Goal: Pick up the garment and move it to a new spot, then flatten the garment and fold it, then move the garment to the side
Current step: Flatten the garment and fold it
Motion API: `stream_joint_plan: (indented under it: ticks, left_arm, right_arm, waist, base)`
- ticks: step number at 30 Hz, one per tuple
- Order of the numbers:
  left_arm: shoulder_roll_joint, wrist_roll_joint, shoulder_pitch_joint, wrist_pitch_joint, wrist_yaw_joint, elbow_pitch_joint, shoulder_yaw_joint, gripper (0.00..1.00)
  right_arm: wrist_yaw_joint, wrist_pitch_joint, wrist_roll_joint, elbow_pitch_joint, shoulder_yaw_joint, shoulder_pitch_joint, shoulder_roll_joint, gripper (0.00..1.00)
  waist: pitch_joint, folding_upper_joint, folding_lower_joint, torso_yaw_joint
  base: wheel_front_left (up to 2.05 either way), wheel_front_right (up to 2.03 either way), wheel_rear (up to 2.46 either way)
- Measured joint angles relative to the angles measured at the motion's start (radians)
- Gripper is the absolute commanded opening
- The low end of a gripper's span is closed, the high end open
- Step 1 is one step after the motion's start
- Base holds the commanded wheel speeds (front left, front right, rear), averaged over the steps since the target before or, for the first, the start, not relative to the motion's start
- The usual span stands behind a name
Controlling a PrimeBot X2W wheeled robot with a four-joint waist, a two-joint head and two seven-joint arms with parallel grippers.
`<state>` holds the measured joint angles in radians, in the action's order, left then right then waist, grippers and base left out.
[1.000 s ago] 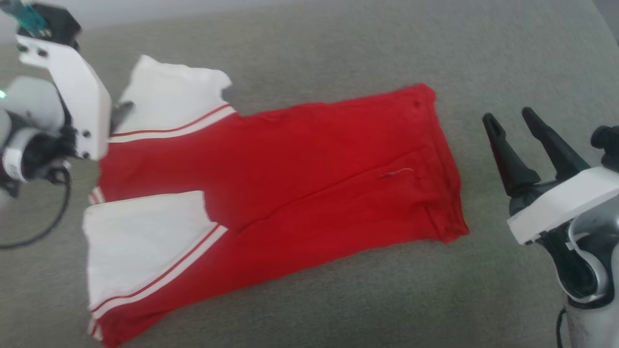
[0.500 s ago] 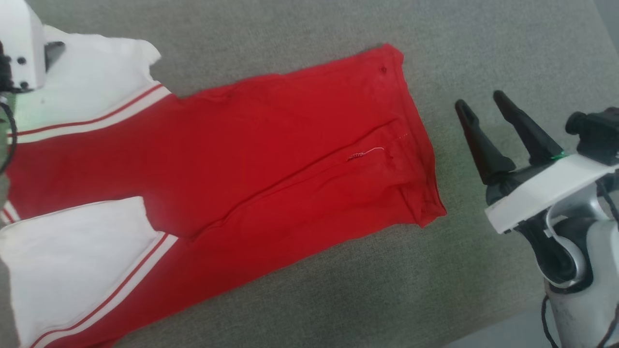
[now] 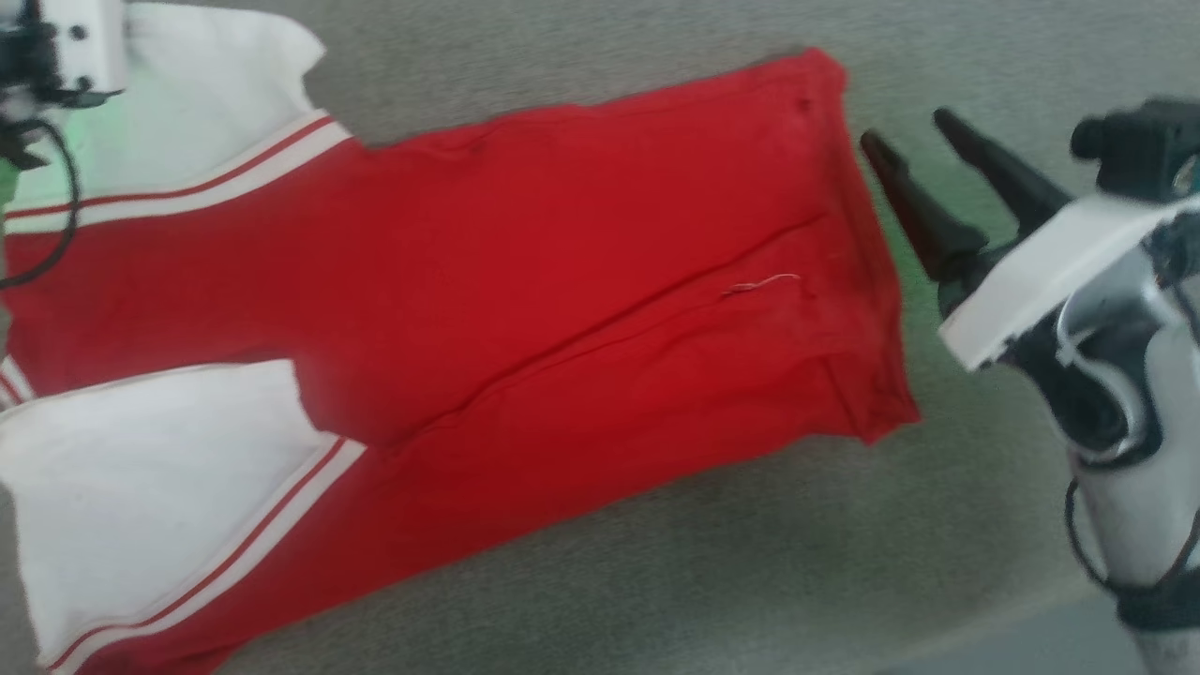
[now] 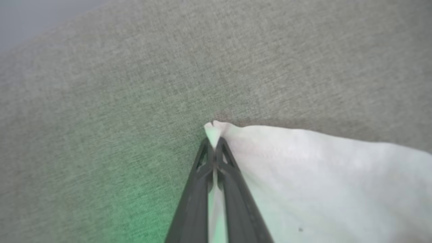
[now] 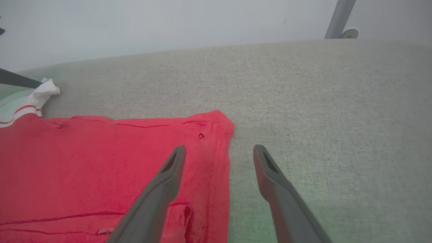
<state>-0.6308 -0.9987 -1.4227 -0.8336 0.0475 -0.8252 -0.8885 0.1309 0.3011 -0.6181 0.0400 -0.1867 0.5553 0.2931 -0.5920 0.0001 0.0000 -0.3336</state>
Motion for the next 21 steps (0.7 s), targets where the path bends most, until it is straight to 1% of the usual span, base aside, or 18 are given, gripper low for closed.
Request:
stream_joint_plan:
  ticks: [2,4,6,8,15,16,17,18,20,21]
  left_arm:
    - [0.027,0.005,-0.016,0.006,-0.008,-0.01,-0.006,0.0]
    - [0.05,0.007,-0.031,0.013,-0.016,-0.02,-0.011,0.0]
    - [0.074,0.013,-0.043,0.021,-0.024,-0.032,-0.015,0.0]
    - [0.097,0.016,-0.058,0.029,-0.031,-0.046,-0.021,0.0]
    - [0.158,0.023,-0.087,0.06,-0.061,-0.098,-0.034,0.0]
    - [0.163,0.024,-0.091,0.063,-0.065,-0.107,-0.035,0.0]
    - [0.169,0.024,-0.093,0.071,-0.069,-0.115,-0.037,0.0]
    - [0.173,0.026,-0.094,0.081,-0.073,-0.121,-0.038,0.0]
    - [0.184,0.027,-0.096,0.103,-0.08,-0.137,-0.038,0.0]
    - [0.191,0.027,-0.097,0.115,-0.083,-0.145,-0.038,0.0]
  right_arm:
    - [0.0,0.033,0.002,0.035,-0.013,0.046,0.026,1.0]
    - [0.0,0.067,-0.013,0.073,-0.012,0.095,0.035,1.0]
    - [0.0,0.114,-0.007,0.115,-0.036,0.14,0.057,1.0]
    - [0.0,0.166,-0.019,0.167,-0.043,0.183,0.062,1.0]
    - [0.0,0.425,-0.055,0.309,-0.116,0.326,0.082,1.0]
    - [0.0,0.47,-0.058,0.321,-0.132,0.348,0.084,0.65]
    - [0.0,0.51,-0.067,0.332,-0.136,0.367,0.084,0.19]
    - [0.0,0.537,-0.069,0.346,-0.135,0.381,0.085,0.0]
    - [0.0,0.59,-0.046,0.357,-0.149,0.408,0.094,0.0]
    - [0.001,0.6,-0.047,0.364,-0.142,0.412,0.091,0.0]
  waist:
    - [-0.007,0.0,0.0,0.021]
    - [-0.013,0.0,0.0,0.041]
    - [-0.018,0.0,0.0,0.06]
    - [-0.023,0.0,0.0,0.078]
    - [-0.034,0.0,0.0,0.119]
    - [-0.034,0.0,0.0,0.121]
    - [-0.035,0.0,0.0,0.123]
    - [-0.035,0.0,0.0,0.125]
    - [-0.033,0.0,0.0,0.129]
    - [-0.032,0.0,0.0,0.131]
  base:
    - [0.0,0.0,0.0]
    - [0.0,0.0,0.0]
    - [0.0,0.0,0.0]
    - [0.0,0.0,0.0]
    - [0.0,0.0,0.0]
    - [0.0,0.0,0.0]
    - [0.0,0.0,0.0]
    - [0.0,0.0,0.0]
    - [0.0,0.0,0.0]
    - [0.0,0.0,0.0]
